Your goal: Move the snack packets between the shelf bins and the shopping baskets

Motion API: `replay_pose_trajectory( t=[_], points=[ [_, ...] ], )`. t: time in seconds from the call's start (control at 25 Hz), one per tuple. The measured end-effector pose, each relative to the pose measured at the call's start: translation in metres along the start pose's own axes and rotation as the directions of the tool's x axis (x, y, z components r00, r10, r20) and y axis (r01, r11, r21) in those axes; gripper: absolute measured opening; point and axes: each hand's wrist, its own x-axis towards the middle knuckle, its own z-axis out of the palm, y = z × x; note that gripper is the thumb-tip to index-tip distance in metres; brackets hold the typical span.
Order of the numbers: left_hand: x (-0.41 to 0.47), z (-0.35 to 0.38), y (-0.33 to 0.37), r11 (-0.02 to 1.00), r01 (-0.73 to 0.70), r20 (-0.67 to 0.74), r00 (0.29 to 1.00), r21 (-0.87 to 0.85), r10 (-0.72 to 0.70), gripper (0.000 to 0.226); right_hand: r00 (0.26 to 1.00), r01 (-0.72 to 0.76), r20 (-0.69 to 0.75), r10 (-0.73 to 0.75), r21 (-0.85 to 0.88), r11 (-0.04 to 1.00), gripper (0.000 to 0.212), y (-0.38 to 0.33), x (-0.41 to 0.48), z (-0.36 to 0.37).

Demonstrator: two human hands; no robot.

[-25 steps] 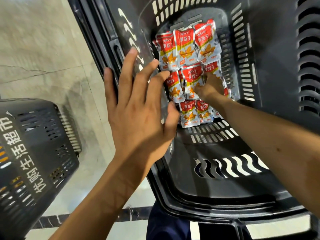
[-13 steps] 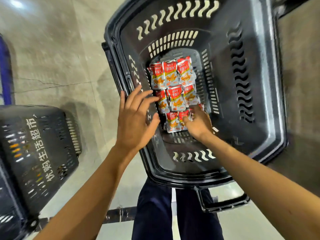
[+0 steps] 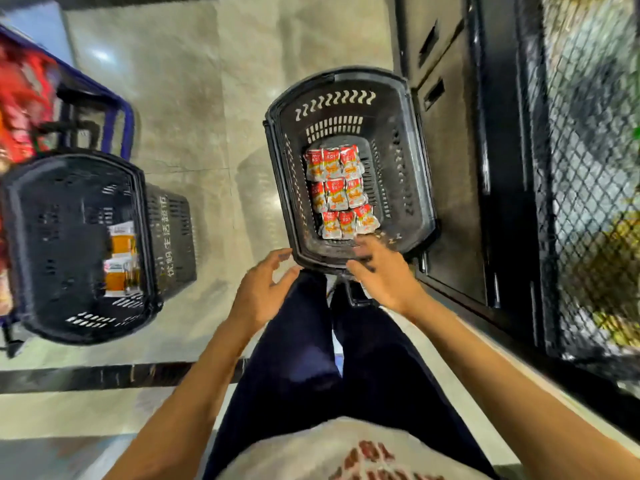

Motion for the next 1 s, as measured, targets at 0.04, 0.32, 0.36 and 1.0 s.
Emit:
replay_pose_trajectory(
  t=[0.04,0.32,0.36,1.0],
  points=[
    [-0.013,-0.002,0.001,0.999,0.015,-0.03,0.999,-0.035,-0.016,0.038,1.0,0.023,-0.021,-0.023,0.013,1.0,0.048,-0.002,-0.015,-0.001],
    [-0.078,-0.031,-0.009,0.991,-0.093,-0.043,0.995,-0.099,0.089,0.037,0.975,0.045,-0.221,-0.023,0.098,0.994,0.037,-0.028,-0.103,0.014],
    [-0.076,-0.035,-0.007,0.989,-0.12,-0.009,0.993,-0.089,0.12,0.037,0.965,0.04,-0.261,-0.005,0.127,0.991,0.038,-0.03,-0.11,0.02],
    [-0.187,0.071,0.028,0.665,-0.744,0.877,0.364,0.071,0.313,0.038,0.355,0.009,-0.366,0.86,0.921,0.389,0.031,0.024,-0.336,0.291]
  ],
)
